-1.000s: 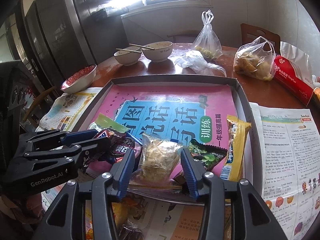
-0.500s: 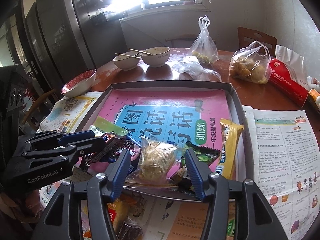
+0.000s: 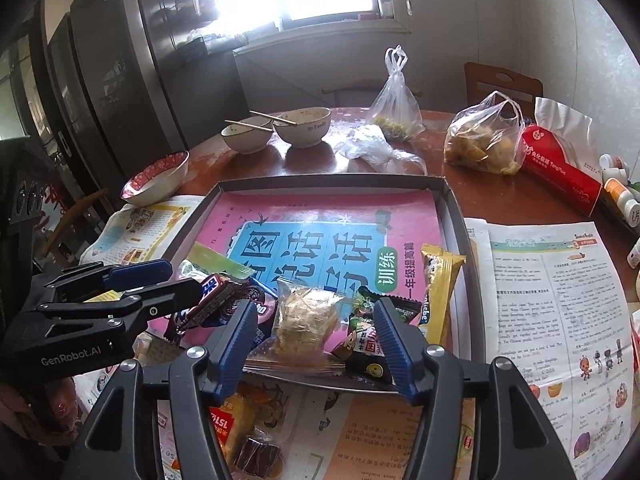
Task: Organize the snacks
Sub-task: 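Move both open grippers back out of the tray toward remaining snacks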
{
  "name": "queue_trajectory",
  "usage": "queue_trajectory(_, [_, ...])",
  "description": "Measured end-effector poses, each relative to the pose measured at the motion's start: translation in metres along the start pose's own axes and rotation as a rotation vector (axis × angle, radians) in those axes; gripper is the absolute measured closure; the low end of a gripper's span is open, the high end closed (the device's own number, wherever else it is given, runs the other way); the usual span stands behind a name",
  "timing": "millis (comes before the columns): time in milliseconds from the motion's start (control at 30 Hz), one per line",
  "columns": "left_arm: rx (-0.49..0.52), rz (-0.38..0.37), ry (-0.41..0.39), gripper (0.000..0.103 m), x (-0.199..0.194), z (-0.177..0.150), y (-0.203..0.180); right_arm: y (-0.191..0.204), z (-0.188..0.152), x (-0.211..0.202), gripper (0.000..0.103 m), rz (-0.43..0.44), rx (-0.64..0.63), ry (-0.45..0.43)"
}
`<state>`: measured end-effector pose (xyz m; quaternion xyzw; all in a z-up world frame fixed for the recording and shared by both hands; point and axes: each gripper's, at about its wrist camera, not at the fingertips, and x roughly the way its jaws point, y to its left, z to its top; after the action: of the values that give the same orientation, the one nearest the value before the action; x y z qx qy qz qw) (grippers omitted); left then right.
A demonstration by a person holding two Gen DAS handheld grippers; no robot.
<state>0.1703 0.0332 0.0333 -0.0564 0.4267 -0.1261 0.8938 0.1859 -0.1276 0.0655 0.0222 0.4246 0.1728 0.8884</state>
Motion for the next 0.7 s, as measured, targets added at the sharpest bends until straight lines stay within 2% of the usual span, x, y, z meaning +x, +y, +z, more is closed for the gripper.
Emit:
queue_trajectory(400, [-0.023, 0.002, -0.034, 0.037, -0.022, -0.01, 0.001, 0.004, -0.001, -0.02, 0.028, 0.01, -0.02, -0.055])
queue_trajectory(700, [-0.042, 0.011, -0.054, 0.032, -0.034, -0.021, -0.001, 0.005, -0.009, -0.031, 0.025, 0.024, -0.033, -0.076])
